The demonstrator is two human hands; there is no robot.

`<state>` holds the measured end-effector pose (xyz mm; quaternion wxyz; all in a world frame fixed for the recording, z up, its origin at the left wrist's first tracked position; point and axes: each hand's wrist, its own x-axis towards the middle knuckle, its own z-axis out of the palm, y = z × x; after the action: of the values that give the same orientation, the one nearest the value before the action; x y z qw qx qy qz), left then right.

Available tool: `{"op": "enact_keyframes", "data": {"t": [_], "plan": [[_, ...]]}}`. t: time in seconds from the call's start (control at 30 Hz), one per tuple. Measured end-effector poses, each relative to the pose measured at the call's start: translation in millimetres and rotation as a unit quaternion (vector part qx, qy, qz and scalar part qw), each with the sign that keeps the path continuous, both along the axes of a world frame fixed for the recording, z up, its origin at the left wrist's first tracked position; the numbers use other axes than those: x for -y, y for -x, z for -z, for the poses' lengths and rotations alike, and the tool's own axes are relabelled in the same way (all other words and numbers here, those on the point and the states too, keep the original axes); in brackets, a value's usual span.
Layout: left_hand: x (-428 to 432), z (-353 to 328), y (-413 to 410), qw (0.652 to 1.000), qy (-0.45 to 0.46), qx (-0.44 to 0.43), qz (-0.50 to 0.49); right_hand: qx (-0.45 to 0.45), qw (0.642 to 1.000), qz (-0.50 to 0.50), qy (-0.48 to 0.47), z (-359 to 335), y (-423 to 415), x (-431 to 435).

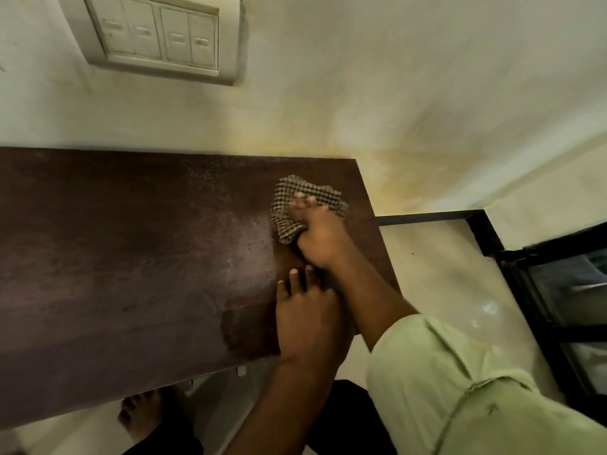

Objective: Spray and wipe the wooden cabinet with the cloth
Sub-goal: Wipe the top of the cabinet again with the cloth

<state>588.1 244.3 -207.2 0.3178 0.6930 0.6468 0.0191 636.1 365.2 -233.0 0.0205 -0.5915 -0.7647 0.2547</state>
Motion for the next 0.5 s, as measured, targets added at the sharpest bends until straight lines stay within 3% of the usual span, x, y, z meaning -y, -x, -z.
{"op": "enact_keyframes", "data": {"t": [0.1,0.2,0.27,0.4,0.5], "plan": [[-2,16,1,0.998,0.038,0.036,-0.028,0.006,0.993,-0.114,0.031,-2,28,12],[0,10,2,0.999,0.007,0.038,-0.020,-0.027,0.988,-0.142,0.050,-9,18,8],[4,-2,5,0.999,-0.021,0.027,-0.004,-0.046,0.992,-0.109,0.050,-10,-4,0],[3,-4,11,1.000,0.011,0.020,0.015,0.045,0.999,-0.017,-0.006,-10,-41,-24],[4,-6,10,0.999,0.026,0.029,0.017,0.059,0.996,0.059,-0.011,-11,-29,-36]]}}
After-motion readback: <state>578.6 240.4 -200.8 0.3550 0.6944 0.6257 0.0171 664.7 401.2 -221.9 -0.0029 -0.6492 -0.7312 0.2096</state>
